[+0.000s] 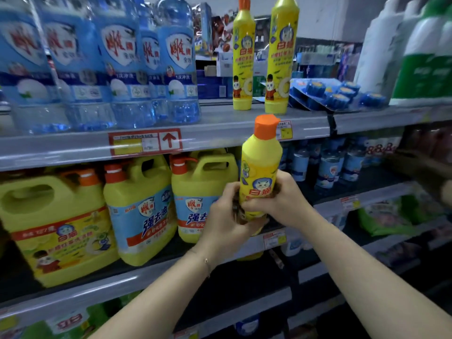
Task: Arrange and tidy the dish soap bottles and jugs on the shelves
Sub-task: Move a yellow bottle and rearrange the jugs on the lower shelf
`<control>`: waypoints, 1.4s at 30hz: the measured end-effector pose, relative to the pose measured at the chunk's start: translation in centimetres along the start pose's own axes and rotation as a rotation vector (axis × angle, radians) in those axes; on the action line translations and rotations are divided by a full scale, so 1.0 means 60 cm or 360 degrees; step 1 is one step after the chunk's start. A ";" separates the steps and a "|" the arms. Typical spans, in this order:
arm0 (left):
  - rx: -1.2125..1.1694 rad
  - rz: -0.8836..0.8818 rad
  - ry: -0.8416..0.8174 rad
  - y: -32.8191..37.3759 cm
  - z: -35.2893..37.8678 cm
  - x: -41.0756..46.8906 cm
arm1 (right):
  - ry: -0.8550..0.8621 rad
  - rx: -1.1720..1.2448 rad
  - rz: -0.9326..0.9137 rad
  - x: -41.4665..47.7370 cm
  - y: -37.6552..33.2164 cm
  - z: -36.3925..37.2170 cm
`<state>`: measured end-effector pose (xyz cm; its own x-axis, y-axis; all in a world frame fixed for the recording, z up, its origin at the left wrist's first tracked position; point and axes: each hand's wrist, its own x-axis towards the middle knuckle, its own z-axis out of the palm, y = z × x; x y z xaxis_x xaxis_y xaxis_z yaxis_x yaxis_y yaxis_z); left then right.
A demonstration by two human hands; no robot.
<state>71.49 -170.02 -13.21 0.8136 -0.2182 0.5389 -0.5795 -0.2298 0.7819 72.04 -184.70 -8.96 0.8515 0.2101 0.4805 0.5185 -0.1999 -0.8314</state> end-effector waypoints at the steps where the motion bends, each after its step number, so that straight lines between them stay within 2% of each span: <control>1: -0.0004 0.0098 0.0069 0.016 -0.008 0.004 | 0.0008 0.0027 -0.0071 0.004 -0.025 -0.001; 5: -0.0055 0.0341 0.0285 0.093 -0.043 0.037 | 0.0177 -0.0018 -0.0272 0.030 -0.112 -0.006; 12: -0.0102 0.0326 0.0473 0.202 -0.086 0.133 | 0.0576 -0.0188 -0.0444 0.109 -0.211 -0.017; 16: -0.0015 0.0256 0.0458 0.241 -0.103 0.194 | 0.0722 -0.0285 -0.0438 0.164 -0.237 -0.031; 24: 0.0084 0.0073 0.0453 0.223 -0.092 0.292 | 0.0811 -0.0545 -0.0409 0.250 -0.206 -0.048; 28: 0.0472 -0.0093 0.0462 0.192 -0.084 0.335 | 0.0909 -0.0570 -0.0274 0.277 -0.174 -0.044; 31: 0.0573 -0.0160 0.0447 0.182 -0.082 0.359 | 0.0956 -0.0633 -0.0279 0.289 -0.157 -0.037; 38: 0.0636 -0.0146 0.0453 0.160 -0.078 0.374 | 0.0877 -0.0862 -0.0288 0.298 -0.133 -0.036; 42: 0.0784 -0.0134 0.0251 0.170 -0.094 0.355 | 0.0780 -0.0920 -0.0180 0.284 -0.142 -0.047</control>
<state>83.18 -171.64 8.04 0.8337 -0.0431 0.5506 -0.4341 -0.6674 0.6051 82.34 -182.11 7.11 0.6583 -0.1623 0.7350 0.4484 -0.6998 -0.5561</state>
